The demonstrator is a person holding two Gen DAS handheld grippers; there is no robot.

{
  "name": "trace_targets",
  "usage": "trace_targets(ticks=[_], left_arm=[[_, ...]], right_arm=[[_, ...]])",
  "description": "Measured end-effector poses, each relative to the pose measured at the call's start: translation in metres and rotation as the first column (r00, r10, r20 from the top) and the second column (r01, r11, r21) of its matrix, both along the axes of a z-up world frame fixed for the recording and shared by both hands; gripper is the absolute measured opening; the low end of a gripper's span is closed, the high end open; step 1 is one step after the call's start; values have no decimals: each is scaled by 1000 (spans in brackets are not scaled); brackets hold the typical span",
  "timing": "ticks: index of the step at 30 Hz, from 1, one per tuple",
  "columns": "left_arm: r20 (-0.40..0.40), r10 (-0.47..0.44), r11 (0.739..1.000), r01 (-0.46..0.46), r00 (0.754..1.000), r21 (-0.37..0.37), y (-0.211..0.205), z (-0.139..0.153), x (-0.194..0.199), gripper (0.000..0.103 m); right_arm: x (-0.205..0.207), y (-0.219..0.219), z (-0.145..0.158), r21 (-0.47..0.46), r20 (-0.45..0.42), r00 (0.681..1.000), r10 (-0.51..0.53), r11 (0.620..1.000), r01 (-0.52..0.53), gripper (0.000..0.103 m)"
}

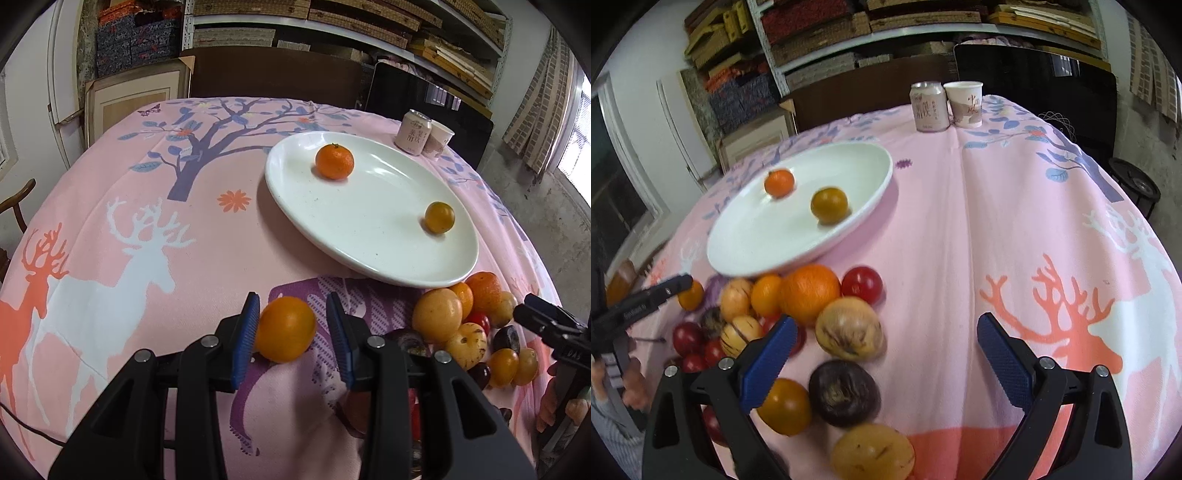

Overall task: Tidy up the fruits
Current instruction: 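Grasp the striped pepino melon with the right tool while the left tool holds the orange tomato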

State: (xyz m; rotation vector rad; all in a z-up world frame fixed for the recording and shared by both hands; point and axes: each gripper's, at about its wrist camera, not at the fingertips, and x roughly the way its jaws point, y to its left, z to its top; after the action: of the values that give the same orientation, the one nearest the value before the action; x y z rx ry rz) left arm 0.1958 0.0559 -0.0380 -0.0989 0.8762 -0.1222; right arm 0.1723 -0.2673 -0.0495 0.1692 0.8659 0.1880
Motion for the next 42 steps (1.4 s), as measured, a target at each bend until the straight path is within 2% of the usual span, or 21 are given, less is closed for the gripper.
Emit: trace_targets(ticks=[4, 8, 13, 16, 22, 24, 26, 28, 30, 34, 37, 42], left_arm=[[-18, 16, 1000, -15, 1000, 11, 3, -6, -1, 37], [-83, 38, 999, -39, 996, -2, 10, -20, 0, 36], [-76, 52, 999, -53, 996, -14, 14, -19, 2, 37], [-70, 50, 999, -49, 996, 10, 10, -19, 2, 37], [-71, 48, 999, -47, 996, 15, 8, -19, 2, 37], [-70, 47, 999, -46, 996, 18, 8, -19, 2, 37], [-70, 47, 999, -46, 996, 18, 8, -19, 2, 37], [-70, 47, 999, -46, 996, 19, 8, -19, 2, 37], [-69, 47, 999, -46, 997, 22, 8, -19, 2, 37], [-66, 47, 998, -45, 997, 34, 7, -18, 3, 37], [-65, 46, 998, -44, 997, 39, 6, -19, 3, 37], [-63, 46, 998, -43, 997, 49, 5, -20, 2, 37]], right_arm=[[2, 0, -4, -13, -19, 1000, -4, 1000, 4, 99], [3, 1, -7, -24, -30, 1000, -7, 1000, 6, 99], [6, 2, -9, -26, -43, 999, -5, 1000, 4, 99], [6, -5, -9, -12, -42, 999, -26, 1000, 26, 99], [1, -41, 3, 5, 17, 980, -199, 980, 199, 99], [1, -44, 2, 43, 14, 982, -190, 981, 189, 99], [3, -37, 2, 24, 17, 988, -156, 988, 155, 99], [4, -25, 1, -19, 26, 993, -115, 993, 116, 96], [5, -21, 1, -40, 32, 993, -111, 993, 113, 88], [10, -21, -1, -40, 24, 995, -98, 994, 99, 84], [11, -7, -1, -101, 42, 998, -53, 993, 58, 80], [12, 6, -3, -100, 40, 999, 12, 995, -8, 57]])
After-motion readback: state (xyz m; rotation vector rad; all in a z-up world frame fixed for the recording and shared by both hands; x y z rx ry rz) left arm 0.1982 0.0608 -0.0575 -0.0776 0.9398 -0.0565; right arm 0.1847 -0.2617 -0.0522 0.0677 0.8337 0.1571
